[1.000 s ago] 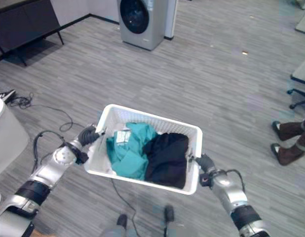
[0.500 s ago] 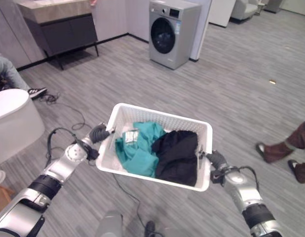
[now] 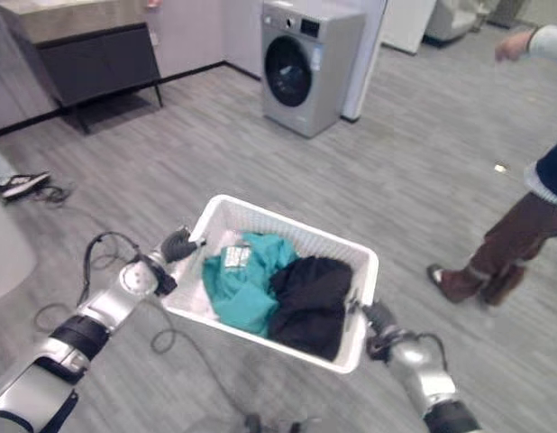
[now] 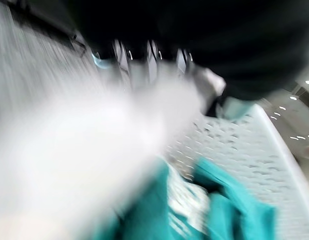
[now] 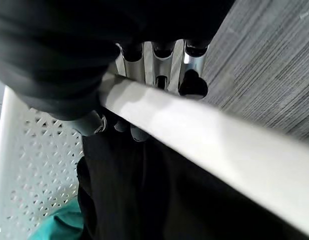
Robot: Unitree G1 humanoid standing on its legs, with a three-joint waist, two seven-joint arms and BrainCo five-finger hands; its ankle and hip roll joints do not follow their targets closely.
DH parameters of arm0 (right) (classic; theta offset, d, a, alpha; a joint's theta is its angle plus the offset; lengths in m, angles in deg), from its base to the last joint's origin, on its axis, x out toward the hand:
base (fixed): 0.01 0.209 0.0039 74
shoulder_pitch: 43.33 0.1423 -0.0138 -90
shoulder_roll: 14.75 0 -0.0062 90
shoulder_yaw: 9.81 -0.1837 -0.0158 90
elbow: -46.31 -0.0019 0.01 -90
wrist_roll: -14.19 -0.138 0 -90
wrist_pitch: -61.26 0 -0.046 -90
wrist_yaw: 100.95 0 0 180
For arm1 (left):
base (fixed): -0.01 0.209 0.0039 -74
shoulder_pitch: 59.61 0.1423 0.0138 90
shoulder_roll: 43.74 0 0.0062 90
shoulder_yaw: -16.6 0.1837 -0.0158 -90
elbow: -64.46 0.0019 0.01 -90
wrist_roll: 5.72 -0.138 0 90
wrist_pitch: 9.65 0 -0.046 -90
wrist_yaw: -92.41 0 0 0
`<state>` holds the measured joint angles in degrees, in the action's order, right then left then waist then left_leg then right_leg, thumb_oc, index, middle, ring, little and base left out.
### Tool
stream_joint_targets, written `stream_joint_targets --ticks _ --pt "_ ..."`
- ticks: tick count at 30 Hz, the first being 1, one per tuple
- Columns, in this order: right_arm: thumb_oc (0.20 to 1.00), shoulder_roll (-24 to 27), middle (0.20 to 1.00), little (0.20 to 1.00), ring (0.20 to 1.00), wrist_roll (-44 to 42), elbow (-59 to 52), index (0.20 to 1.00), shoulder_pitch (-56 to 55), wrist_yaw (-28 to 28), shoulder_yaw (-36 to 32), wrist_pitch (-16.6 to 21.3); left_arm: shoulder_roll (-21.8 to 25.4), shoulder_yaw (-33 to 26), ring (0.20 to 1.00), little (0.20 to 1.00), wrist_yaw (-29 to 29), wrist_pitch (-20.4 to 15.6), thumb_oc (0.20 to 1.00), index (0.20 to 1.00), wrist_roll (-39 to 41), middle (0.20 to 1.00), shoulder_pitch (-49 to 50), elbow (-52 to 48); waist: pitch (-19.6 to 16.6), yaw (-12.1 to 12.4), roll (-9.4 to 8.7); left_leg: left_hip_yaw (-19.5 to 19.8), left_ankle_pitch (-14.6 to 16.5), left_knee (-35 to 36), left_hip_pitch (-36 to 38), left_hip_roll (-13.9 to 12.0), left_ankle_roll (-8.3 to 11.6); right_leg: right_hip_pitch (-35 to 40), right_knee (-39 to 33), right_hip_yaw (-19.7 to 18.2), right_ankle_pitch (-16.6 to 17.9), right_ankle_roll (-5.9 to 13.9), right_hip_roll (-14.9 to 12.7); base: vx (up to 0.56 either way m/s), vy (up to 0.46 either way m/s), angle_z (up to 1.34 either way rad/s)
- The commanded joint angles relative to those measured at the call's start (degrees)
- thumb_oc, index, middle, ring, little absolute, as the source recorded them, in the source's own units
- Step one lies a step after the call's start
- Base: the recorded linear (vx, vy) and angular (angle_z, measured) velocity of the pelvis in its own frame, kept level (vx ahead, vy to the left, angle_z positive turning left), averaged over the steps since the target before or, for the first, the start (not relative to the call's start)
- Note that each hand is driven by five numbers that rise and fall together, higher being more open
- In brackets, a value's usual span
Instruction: Grab the laundry basket,head to the washer,open it,put in the laundry and shut it.
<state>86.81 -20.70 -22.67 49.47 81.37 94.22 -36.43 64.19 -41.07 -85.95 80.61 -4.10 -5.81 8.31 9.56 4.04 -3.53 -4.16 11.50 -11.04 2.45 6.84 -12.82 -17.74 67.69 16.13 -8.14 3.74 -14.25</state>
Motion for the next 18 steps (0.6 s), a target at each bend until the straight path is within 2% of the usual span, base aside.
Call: stream_joint_targets --ticks 1,2,3,5,6,8,9,11,12,13,14,15,16,17,18 --pt "0.200 -0.4 0.200 0.200 0.200 -4.4 -7.3 0.200 10.6 -5.5 -1.4 9.0 1.4 -1.5 0.200 0.200 2.5 -3.1 0.200 0.200 0.2 0.200 -6.5 -0.9 -0.8 0.0 0.50 0.3 -9.8 8.3 -2.6 -7.9 9.48 10.1 -35.5 -1.9 8.8 4.06 3.4 0.33 -0.051 1.06" --pt "0.200 -0.4 0.200 0.200 0.200 -4.7 -7.3 0.200 10.5 -5.6 -1.5 9.0 1.5 -1.6 0.200 0.200 2.2 -3.2 0.200 0.200 0.4 0.200 -6.5 -1.0 -0.8 0.1 0.21 0.5 -8.7 8.4 -1.5 -7.7 10.29 10.7 -42.5 0.2 7.0 3.91 2.9 0.56 -0.164 1.21" --pt "0.200 0.0 0.200 0.200 0.200 -5.2 -7.2 0.200 10.3 -5.3 -1.8 9.1 1.2 -2.0 0.200 0.200 2.4 -3.3 0.200 0.200 0.4 0.200 -6.9 -0.5 -0.6 -0.6 -0.03 2.3 -7.2 8.5 -0.1 -7.6 11.24 9.5 -53.5 -2.1 7.6 3.72 4.7 0.56 -0.210 1.22" --pt "0.200 0.3 0.200 0.200 0.200 -5.3 -7.6 0.200 9.4 -5.3 -2.4 8.9 1.4 -3.5 0.200 0.200 3.0 -3.5 0.200 0.200 -0.1 0.200 -6.1 -0.1 -0.7 -1.2 -0.40 3.5 -5.7 9.2 2.3 -7.5 11.90 7.8 -62.0 -7.2 10.5 4.82 5.7 0.49 -0.210 0.82" --pt "0.200 0.3 0.200 0.200 0.200 -5.6 -7.7 0.200 9.3 -5.4 -2.5 9.1 1.0 -4.0 0.200 0.200 3.4 -3.7 0.200 0.200 -0.4 0.200 -6.1 0.7 -0.6 -1.6 -0.42 4.3 -4.7 9.5 3.5 -8.0 12.28 6.1 -65.8 -9.2 13.1 5.83 5.5 0.43 -0.188 0.78" --pt "0.200 0.4 0.200 0.200 0.200 -5.6 -8.1 0.200 8.8 -5.7 -3.0 9.1 0.9 -4.5 0.200 0.200 3.8 -3.8 0.200 0.200 -1.2 0.200 -5.6 1.2 -0.6 -2.4 -0.19 5.4 -3.1 9.3 5.7 -8.7 12.92 3.5 -69.5 -10.9 15.4 7.07 4.5 0.36 -0.161 1.23" --pt "0.200 0.4 0.200 0.200 0.200 -5.6 -8.2 0.200 8.8 -5.7 -3.0 9.1 0.8 -4.5 0.200 0.200 3.8 -3.8 0.200 0.200 -1.2 0.200 -5.6 1.2 -0.5 -2.5 0.03 5.4 -2.9 9.3 5.9 -8.9 12.96 3.8 -69.6 -10.7 15.4 7.05 4.7 0.49 -0.262 1.13" --pt "0.200 1.1 0.200 0.200 0.200 -5.8 -8.7 0.200 7.8 -6.2 -3.7 9.1 0.8 -4.7 0.200 0.200 4.0 -3.9 0.200 0.200 -2.1 0.200 -5.3 2.2 -1.9 -3.3 -0.78 6.3 -0.4 8.0 10.4 -10.9 14.86 5.1 -69.7 -9.5 16.8 7.25 4.1 0.62 -0.392 0.36" --pt "0.200 1.3 0.200 0.200 0.200 -6.2 -9.0 0.200 7.2 -6.2 -4.1 8.7 1.0 -5.2 0.200 0.200 3.8 -4.0 0.200 0.200 -1.9 0.200 -4.5 1.7 -2.8 -3.8 -0.82 6.4 -1.3 6.8 11.1 -12.0 15.47 5.9 -68.6 -9.6 17.5 6.65 4.7 0.53 -0.384 0.26" --pt "0.200 1.6 0.200 0.200 0.200 -6.3 -9.2 0.200 7.0 -6.5 -4.2 8.7 0.7 -5.6 0.200 0.200 3.8 -4.1 0.200 0.200 -1.8 0.200 -3.8 1.4 -3.7 -4.4 -0.16 6.2 -3.4 3.9 11.2 -14.0 16.35 6.7 -67.0 -9.5 17.1 5.73 6.1 0.47 -0.376 0.29" --pt "0.200 2.2 0.200 0.200 0.200 -6.7 -9.0 0.200 6.8 -6.3 -4.2 8.7 0.4 -5.8 0.200 0.200 3.6 -4.0 0.200 0.200 -1.3 0.200 -2.8 1.4 -4.1 -4.9 0.31 7.0 -6.7 -1.3 9.7 -15.3 16.43 7.5 -65.5 -10.1 16.3 4.66 7.7 0.45 -0.420 0.27" --pt "0.200 2.6 0.200 0.200 0.200 -7.4 -8.7 0.200 6.5 -6.2 -4.3 8.7 0.4 -5.8 0.200 0.200 3.1 -3.8 0.200 0.200 -0.7 0.200 -1.9 1.1 -4.1 -5.1 0.33 7.2 -10.8 -9.7 7.0 -17.0 15.98 9.1 -64.4 -10.7 14.9 2.94 9.6 0.53 -0.619 0.21" --pt "0.200 3.4 0.200 0.200 0.200 -7.6 -8.1 0.200 6.4 -6.2 -4.5 8.4 1.4 -6.7 0.200 0.200 2.2 -3.5 0.200 0.200 0.0 0.200 -0.3 -0.6 -3.8 -4.6 -0.46 7.2 -16.2 -25.0 1.1 -19.6 14.13 12.9 -64.7 -10.6 12.7 -0.37 12.0 0.38 -0.489 0.08" --pt "0.200 3.3 0.200 0.200 0.200 -7.6 -8.1 0.200 6.4 -6.2 -4.5 8.4 1.5 -6.7 0.200 0.200 2.2 -3.5 0.200 0.200 0.0 0.200 -0.3 -0.7 -4.0 -4.8 -0.60 7.3 -16.4 -25.1 0.7 -19.5 14.13 12.8 -64.8 -10.5 12.8 -0.38 11.9 0.35 -0.509 -0.11" --pt "0.200 3.9 0.200 0.200 0.200 -7.4 -7.9 0.200 6.4 -6.0 -4.6 8.4 2.1 -7.1 0.200 0.200 2.1 -3.4 0.200 0.200 0.2 0.200 0.2 -1.6 -3.6 -4.3 -1.17 7.0 -18.3 -31.2 -1.7 -20.9 13.49 14.6 -65.4 -11.0 12.1 -1.82 13.1 0.39 -0.482 -0.54"
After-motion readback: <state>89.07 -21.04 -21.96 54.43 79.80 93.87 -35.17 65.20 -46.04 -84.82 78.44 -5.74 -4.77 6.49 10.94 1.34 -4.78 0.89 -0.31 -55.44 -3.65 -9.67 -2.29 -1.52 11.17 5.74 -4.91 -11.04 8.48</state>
